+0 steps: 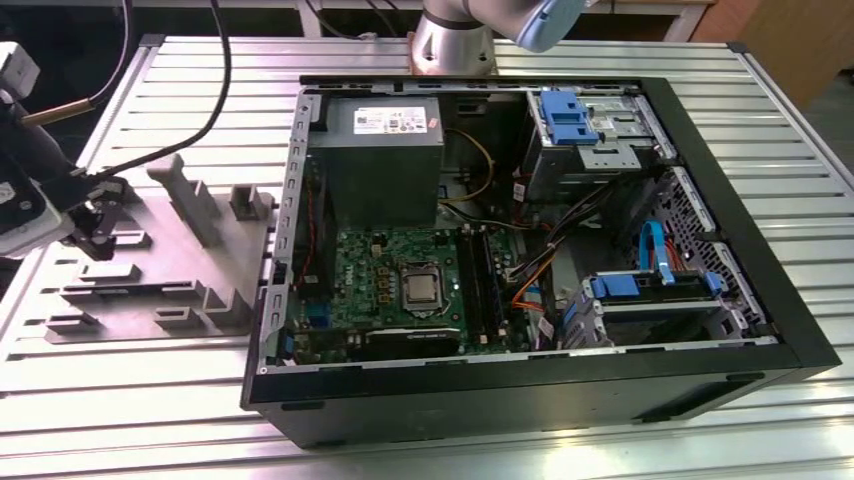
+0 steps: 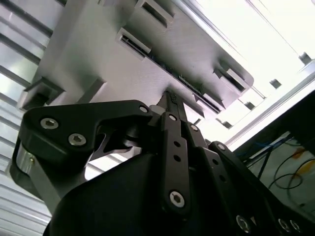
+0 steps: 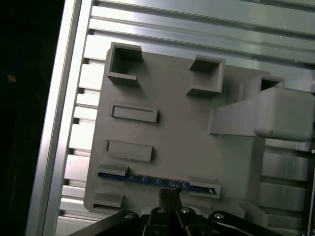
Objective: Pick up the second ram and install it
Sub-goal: 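Pick up the second ram and move it above second insertion slot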
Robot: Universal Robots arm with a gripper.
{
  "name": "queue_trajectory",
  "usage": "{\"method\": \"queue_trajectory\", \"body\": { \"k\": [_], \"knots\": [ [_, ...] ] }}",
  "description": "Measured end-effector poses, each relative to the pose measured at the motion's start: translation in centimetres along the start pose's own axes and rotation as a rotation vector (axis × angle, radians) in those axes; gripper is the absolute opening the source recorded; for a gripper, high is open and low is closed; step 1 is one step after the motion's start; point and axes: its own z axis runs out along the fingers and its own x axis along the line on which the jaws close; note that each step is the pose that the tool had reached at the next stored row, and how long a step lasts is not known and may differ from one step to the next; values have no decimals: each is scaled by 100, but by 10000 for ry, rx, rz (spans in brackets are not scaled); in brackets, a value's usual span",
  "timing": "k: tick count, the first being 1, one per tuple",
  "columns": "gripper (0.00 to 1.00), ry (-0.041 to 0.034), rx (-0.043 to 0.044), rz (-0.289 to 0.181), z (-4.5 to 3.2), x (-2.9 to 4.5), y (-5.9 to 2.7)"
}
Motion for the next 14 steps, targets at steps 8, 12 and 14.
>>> {"method": "queue_trajectory", "body": {
  "k": [8, 12, 14],
  "knots": [
    [10, 69, -34, -1452, 27, 1, -1],
    [10, 101, -51, -2171, 50, 1, -2],
    [10, 120, -60, -2547, 66, 2, -3]
  ]
}}
